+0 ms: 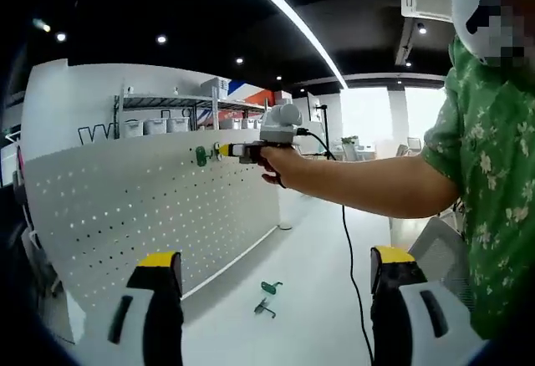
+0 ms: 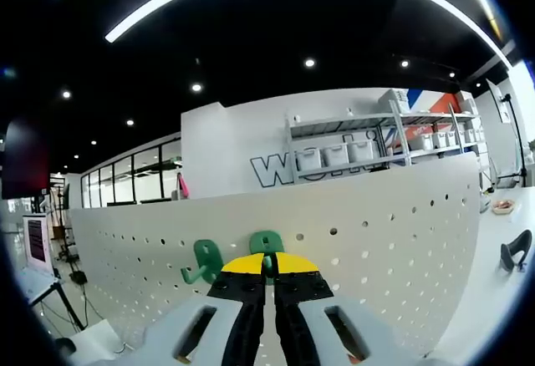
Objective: Insert the hook assembly into the mounting plate slot until the hook locks in place.
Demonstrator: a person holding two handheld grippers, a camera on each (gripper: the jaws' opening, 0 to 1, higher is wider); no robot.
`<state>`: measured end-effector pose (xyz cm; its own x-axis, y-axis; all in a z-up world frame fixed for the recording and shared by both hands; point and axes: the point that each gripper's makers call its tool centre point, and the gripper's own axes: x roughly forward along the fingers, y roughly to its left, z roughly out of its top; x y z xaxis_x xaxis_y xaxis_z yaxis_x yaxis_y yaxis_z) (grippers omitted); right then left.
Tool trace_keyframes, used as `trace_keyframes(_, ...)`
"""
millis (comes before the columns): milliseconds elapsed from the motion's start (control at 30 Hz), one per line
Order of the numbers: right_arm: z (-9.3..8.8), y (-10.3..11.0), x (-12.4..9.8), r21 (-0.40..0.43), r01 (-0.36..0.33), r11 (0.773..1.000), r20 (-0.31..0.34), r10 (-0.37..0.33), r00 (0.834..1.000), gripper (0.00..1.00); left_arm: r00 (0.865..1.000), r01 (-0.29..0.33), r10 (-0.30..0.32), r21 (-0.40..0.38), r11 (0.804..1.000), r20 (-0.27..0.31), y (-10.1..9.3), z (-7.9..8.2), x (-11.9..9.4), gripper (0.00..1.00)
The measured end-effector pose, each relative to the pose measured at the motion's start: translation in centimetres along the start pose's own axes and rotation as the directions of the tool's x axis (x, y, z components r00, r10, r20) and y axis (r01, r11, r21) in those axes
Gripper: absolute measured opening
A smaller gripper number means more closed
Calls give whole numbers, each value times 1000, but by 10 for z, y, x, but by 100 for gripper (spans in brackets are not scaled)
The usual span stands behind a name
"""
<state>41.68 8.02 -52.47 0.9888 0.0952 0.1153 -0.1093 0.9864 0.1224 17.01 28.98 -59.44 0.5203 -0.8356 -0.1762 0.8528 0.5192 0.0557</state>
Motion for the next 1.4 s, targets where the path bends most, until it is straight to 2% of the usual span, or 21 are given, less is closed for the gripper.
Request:
trace_keyframes(733, -1, 0, -1, 57, 6, 998, 14, -6, 1000, 1, 999, -48, 49, -30, 998, 13, 8, 3, -14, 94)
trace_keyframes(967, 0, 1, -1, 23, 26, 999, 22, -27, 999, 1, 999, -53, 54, -29, 998, 7, 8, 2, -14, 93)
trace_keyframes(1100, 0, 2, 0, -55, 50, 997, 25, -49, 999, 1, 998, -59, 59, -30, 998, 12, 10, 3, -16, 93)
trace_keyframes(1400, 0, 1, -1, -55, 66, 996, 39, -64, 997, 1, 998, -59, 59, -30, 998, 7, 11, 2, -18, 93)
